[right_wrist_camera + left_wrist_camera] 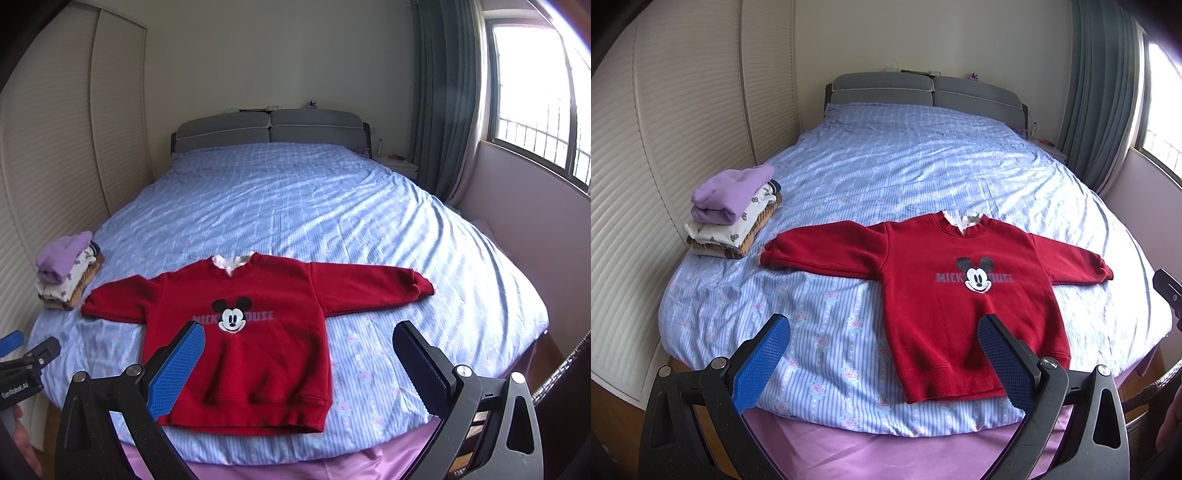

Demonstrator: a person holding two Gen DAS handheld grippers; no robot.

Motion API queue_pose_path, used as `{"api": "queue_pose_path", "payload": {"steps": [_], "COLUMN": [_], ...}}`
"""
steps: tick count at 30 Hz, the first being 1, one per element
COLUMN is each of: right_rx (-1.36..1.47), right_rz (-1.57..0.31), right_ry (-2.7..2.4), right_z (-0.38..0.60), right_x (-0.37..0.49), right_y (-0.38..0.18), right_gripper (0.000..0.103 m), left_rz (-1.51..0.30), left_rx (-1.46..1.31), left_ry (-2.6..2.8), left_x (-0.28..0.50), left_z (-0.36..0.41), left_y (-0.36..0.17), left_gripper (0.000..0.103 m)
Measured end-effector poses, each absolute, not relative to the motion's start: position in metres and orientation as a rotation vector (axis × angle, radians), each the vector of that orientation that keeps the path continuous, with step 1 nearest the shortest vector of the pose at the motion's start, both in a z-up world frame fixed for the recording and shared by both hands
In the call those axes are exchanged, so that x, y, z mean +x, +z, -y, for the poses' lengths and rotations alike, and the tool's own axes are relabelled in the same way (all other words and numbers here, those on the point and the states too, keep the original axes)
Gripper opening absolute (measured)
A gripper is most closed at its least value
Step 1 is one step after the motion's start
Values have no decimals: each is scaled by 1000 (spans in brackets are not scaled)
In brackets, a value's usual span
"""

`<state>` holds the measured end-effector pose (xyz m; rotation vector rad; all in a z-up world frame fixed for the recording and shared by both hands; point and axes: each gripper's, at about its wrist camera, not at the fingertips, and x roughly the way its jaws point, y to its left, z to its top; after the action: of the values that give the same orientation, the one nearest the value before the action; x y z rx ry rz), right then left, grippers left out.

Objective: Fold small clothes

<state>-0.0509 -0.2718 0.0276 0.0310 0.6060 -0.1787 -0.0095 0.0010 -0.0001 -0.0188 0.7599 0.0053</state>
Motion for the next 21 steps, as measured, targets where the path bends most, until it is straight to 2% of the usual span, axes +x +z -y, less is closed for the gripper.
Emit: {"api": "queue_pose_path", "payload": {"steps": [10, 21], "right_rx": [1, -24], "right_rz": [-580, -556], "right_ry": [-143, -35], "right_z": [237, 145], "right_x": [-28, 34], "right_y": [27, 8], "right_gripper": [103, 103], "left_rz": [-741, -692], "left_rx": [-81, -157], "left_ry": [6, 145], "left_x": [11, 65], "left_z": [-37, -134], "left_y": [-9, -41], "left_gripper": [103, 103]}}
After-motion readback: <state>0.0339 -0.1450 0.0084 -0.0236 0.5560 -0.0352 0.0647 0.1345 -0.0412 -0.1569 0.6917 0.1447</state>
